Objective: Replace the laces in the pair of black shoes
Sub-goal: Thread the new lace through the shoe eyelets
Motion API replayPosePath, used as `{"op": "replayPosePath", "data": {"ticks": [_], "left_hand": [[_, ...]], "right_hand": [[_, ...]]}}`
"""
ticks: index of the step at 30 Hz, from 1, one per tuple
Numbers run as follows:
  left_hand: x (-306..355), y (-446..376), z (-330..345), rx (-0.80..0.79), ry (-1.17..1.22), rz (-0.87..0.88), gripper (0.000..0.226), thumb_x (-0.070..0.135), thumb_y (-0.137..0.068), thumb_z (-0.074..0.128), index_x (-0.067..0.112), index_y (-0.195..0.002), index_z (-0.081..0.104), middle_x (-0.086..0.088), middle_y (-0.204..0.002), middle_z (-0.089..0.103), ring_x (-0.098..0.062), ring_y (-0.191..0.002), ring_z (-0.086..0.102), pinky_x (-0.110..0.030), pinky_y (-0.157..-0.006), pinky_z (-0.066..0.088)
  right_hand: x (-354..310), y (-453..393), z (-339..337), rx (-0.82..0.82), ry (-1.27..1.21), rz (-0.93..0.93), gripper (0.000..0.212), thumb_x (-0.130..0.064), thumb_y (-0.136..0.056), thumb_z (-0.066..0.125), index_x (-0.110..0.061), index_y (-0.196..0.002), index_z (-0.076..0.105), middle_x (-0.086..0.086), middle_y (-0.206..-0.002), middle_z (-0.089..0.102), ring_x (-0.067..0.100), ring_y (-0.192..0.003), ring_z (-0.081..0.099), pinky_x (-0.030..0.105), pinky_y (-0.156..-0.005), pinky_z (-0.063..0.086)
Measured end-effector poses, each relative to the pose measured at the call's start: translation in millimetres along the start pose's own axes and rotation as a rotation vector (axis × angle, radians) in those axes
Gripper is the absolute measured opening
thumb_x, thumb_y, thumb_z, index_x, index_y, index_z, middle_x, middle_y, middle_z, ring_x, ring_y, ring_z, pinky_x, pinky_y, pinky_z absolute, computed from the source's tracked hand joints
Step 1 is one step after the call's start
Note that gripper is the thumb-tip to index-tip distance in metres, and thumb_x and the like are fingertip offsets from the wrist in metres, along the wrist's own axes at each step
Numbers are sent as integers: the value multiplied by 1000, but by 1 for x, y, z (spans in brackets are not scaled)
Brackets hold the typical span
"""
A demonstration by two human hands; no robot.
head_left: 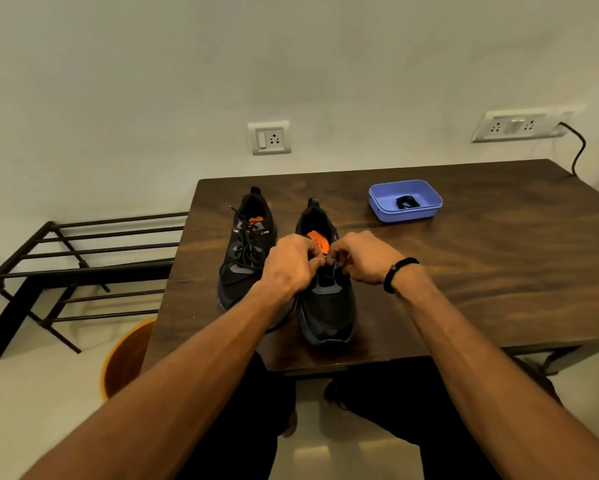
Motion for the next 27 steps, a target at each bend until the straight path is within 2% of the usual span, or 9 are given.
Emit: {"op": "replayPosePath", "data": {"ticks": [2,4,7,11,18,22,27], "left_hand": [[4,1,3,-19,-52,3,10,34,-93,73,26,-97,78,1,-106,67,-21,-94,65,-38,-81,53],[7,1,9,-61,-78,-6,15,34,-94,73,24,-102,78,-5,-115,52,-25,-98,59,-38,-86,51],[4,0,15,-100,5,-51,12,34,-92,76,24,-98,78,-6,-118,40,-26,-107,54,-39,-97,51],[2,-2,15,-127,36,-120,15,43,-91,75,30,-99,77,-2,-118,35,-26,-119,41,-42,-107,42],[11,2,15,-234,85,-239,15,45,-97,67,34,-103,75,-4,-127,31,-32,-126,32,-41,-107,31],[9,1,14,-259,44,-213,17,48,-95,68,35,-104,76,-2,-121,30,-31,-124,32,-40,-107,32],[13,1,14,-192,98,-248,12,40,-95,71,32,-102,77,-5,-128,33,-31,-126,33,-45,-112,36]], "right_hand": [[3,1,0,27,-40,12,38,8,-85,69,-20,-109,79,1,-92,73,16,-86,70,31,-78,59],[4,3,-1,41,-77,23,36,8,-85,71,-20,-107,80,0,-87,74,13,-81,71,31,-78,61],[3,5,-2,48,-122,39,34,7,-86,71,-19,-105,80,-1,-84,73,10,-78,71,27,-78,59],[2,6,-2,64,-156,53,34,8,-84,72,-19,-103,81,-2,-82,74,10,-78,71,30,-80,62],[6,10,-2,44,-246,91,37,11,-77,79,-19,-99,80,1,-83,76,10,-77,74,31,-80,63],[5,11,1,41,-286,103,35,11,-78,79,-17,-100,79,3,-83,77,11,-76,75,33,-80,64],[0,12,7,103,-244,89,46,8,-76,81,-18,-113,74,1,-84,72,14,-78,71,37,-80,62]]}}
Point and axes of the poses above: each hand's wrist, its own y-axis away from the middle knuckle, its own z-axis out of the palm, x = y × z, the point moved 1 cm from there along -y, towards the middle knuckle
